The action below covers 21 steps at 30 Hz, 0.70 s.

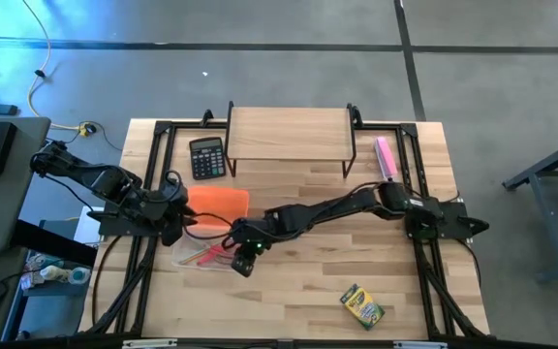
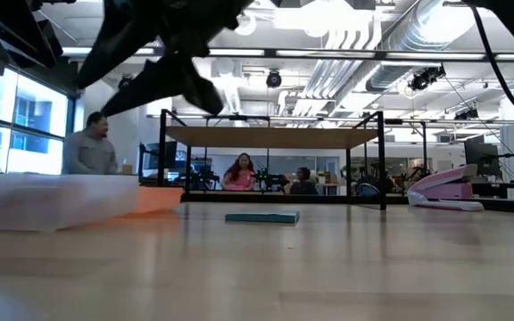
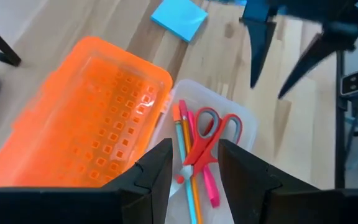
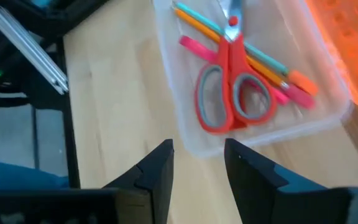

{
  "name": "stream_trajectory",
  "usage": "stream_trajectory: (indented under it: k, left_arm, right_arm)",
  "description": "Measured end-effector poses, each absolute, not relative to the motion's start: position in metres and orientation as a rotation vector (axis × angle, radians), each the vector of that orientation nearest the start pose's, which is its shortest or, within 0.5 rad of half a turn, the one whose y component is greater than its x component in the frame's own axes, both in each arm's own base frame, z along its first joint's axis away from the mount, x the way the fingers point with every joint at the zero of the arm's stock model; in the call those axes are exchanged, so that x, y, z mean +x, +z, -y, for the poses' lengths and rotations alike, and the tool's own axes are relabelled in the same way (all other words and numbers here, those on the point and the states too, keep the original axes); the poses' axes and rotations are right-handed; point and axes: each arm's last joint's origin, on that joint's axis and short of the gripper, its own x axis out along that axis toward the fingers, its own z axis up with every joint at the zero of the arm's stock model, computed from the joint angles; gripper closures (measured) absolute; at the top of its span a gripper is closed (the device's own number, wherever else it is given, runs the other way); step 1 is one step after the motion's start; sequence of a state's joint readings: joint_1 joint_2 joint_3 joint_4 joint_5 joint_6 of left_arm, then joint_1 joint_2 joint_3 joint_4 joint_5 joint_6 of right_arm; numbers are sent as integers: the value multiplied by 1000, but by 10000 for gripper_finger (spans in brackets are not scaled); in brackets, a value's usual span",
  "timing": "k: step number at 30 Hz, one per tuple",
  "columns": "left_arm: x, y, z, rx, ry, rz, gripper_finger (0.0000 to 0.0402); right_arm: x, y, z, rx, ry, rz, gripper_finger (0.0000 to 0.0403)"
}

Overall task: Pack school essentials
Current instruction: Put the blue sticky note into the supply box

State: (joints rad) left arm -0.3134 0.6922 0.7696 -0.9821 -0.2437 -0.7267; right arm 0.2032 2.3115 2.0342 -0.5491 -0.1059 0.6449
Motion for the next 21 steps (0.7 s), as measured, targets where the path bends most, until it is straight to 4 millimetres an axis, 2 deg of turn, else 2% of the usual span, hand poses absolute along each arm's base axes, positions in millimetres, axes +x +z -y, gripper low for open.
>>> stream_trajectory:
  k: [6, 12, 21]
  left_arm:
    - [112, 275, 30, -443, 234, -849, 284]
    - [112, 275, 30, -448, 230, -852, 284]
    - [114, 277, 30, -455, 218, -827, 284]
  right_arm:
    - [491, 234, -120, 523, -35, -900, 270]
    - [473, 259, -131, 453, -101, -883, 270]
    - [442, 295, -127, 292, -236, -873, 270]
